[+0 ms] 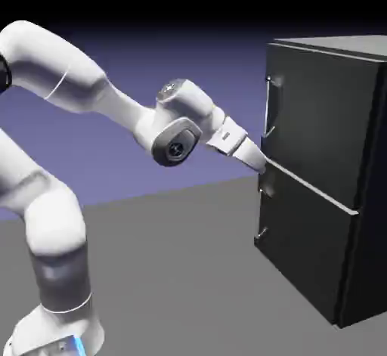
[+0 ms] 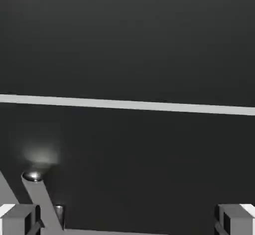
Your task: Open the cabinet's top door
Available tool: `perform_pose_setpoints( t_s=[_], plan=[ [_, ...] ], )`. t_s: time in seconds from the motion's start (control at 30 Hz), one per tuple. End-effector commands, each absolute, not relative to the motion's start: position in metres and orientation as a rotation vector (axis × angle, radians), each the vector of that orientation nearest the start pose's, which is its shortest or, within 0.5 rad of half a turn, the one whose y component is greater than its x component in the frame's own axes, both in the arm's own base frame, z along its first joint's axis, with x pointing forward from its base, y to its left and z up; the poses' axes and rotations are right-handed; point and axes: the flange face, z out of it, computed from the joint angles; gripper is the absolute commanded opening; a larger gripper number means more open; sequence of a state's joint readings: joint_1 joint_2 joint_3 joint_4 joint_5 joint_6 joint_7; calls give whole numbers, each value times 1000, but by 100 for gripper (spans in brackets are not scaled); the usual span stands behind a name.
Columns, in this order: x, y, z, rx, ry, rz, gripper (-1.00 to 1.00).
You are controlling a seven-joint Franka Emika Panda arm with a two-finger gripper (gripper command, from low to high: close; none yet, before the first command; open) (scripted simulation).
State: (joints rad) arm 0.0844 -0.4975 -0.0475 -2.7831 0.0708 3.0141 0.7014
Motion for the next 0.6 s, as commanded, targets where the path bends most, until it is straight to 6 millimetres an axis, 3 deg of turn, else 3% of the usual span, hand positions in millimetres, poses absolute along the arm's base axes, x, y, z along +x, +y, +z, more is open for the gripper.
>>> perform_pose_setpoints(
  t_s=[0.0,0.27,0.57],
  plan=[
    [409,15,431,-2510,954,-868,0],
    [443,45,336,-2579,1026,-441,0],
    [451,75,228,-2681,1124,-116,0]
  ],
)
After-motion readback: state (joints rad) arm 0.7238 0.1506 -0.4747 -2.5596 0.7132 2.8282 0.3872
